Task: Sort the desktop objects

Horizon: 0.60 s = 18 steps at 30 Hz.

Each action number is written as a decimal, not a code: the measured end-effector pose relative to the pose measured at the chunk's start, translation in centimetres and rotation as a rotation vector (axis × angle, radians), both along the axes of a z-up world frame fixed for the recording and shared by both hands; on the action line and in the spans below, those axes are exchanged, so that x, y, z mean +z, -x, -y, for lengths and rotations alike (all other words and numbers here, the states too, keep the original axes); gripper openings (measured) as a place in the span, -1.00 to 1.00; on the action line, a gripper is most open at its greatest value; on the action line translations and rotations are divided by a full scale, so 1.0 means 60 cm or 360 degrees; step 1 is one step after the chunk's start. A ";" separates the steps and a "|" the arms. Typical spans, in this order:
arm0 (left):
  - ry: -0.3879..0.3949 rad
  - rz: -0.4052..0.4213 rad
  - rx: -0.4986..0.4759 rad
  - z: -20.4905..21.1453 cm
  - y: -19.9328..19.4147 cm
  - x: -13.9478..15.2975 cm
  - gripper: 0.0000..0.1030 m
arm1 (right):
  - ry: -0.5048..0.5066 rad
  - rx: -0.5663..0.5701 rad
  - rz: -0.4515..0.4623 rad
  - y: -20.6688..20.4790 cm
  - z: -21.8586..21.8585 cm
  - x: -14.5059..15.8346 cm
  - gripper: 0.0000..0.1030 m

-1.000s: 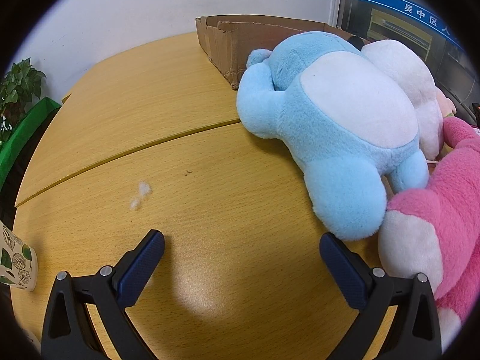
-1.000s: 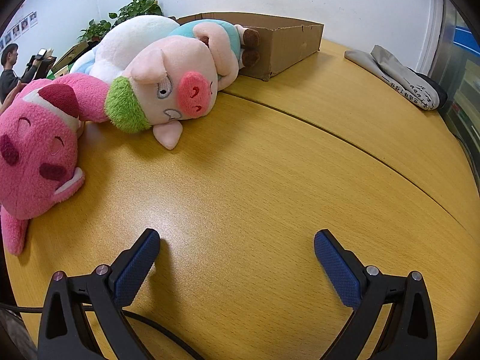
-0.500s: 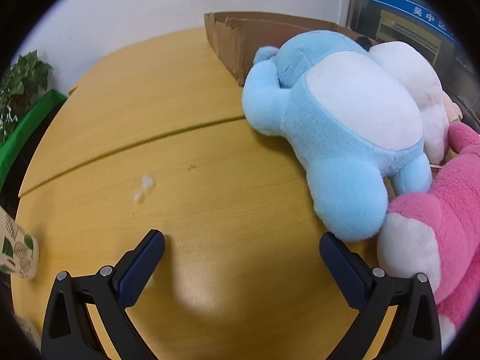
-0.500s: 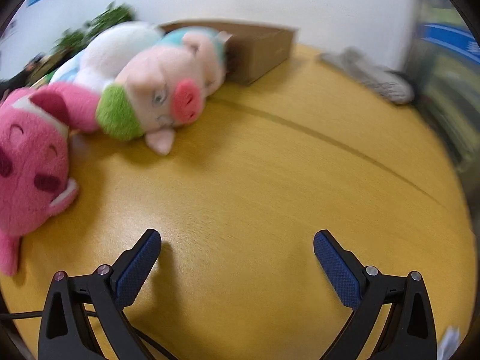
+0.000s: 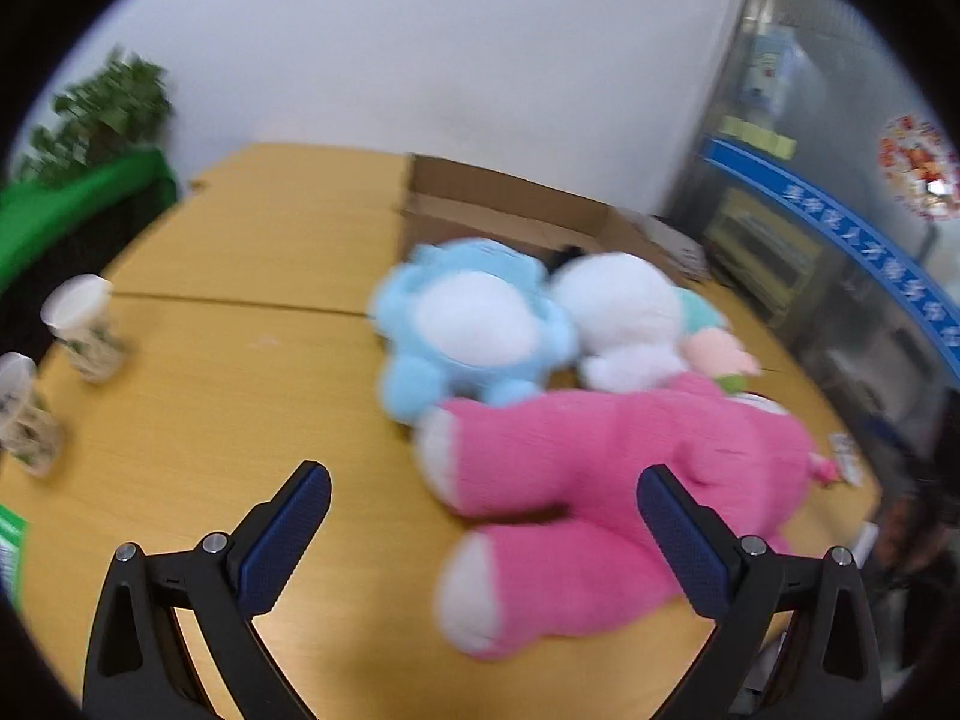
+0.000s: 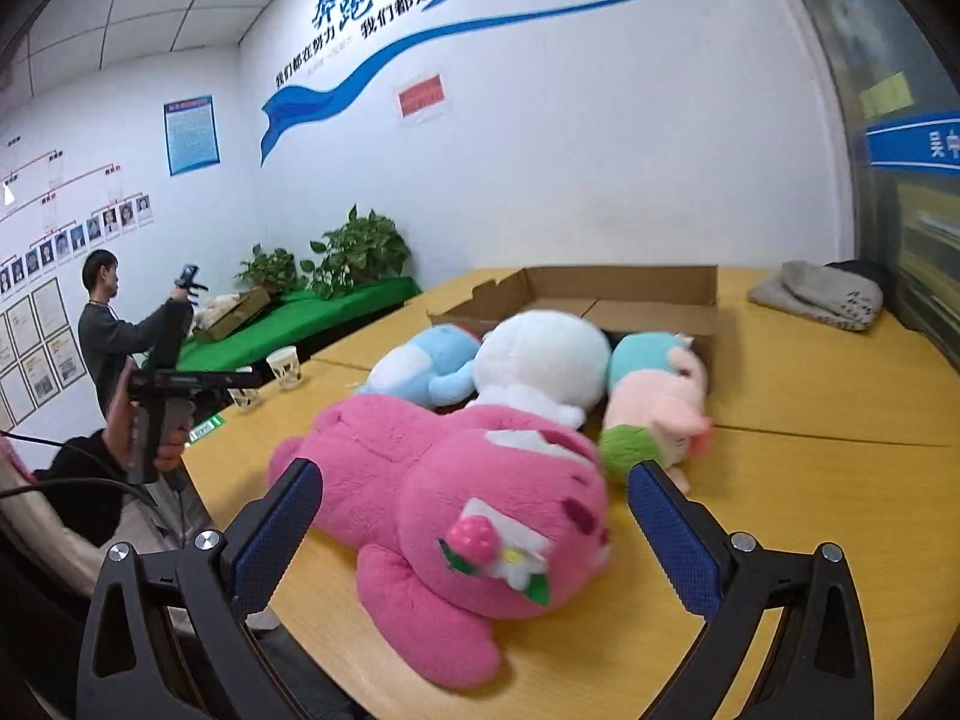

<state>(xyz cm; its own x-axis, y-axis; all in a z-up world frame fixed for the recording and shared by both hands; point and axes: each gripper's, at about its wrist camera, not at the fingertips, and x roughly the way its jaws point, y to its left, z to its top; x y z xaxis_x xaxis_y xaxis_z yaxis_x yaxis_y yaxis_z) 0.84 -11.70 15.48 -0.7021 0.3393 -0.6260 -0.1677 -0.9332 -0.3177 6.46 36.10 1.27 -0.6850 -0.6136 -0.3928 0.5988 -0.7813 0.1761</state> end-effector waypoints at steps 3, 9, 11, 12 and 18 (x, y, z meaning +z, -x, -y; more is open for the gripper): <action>-0.0068 0.0195 -0.0089 -0.014 -0.013 -0.097 0.98 | -0.0071 -0.0167 0.0115 0.056 0.049 -0.048 1.00; -0.0201 0.0431 -0.0096 -0.025 0.046 -0.223 0.96 | 0.0025 -0.0273 0.0558 0.151 0.067 -0.142 1.00; -0.0211 0.0401 -0.0126 -0.025 0.036 -0.222 0.80 | 0.0068 -0.0277 0.0602 0.152 0.064 -0.151 0.80; -0.0219 0.0398 -0.0126 -0.021 0.031 -0.222 0.67 | 0.0057 -0.0283 0.0585 0.148 0.064 -0.151 0.73; -0.0317 0.0397 -0.0109 0.031 -0.039 -0.200 -0.21 | -0.0043 -0.0398 0.0505 0.070 0.087 -0.113 0.31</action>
<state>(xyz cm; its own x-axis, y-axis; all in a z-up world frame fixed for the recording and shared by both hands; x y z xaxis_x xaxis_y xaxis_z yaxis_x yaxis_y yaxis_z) 3.19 -13.57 3.47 -0.5064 0.5139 -0.6925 -0.1221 -0.8377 -0.5323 2.28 30.88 -5.49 -0.6542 -0.4301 -0.6222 0.3091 -0.9028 0.2990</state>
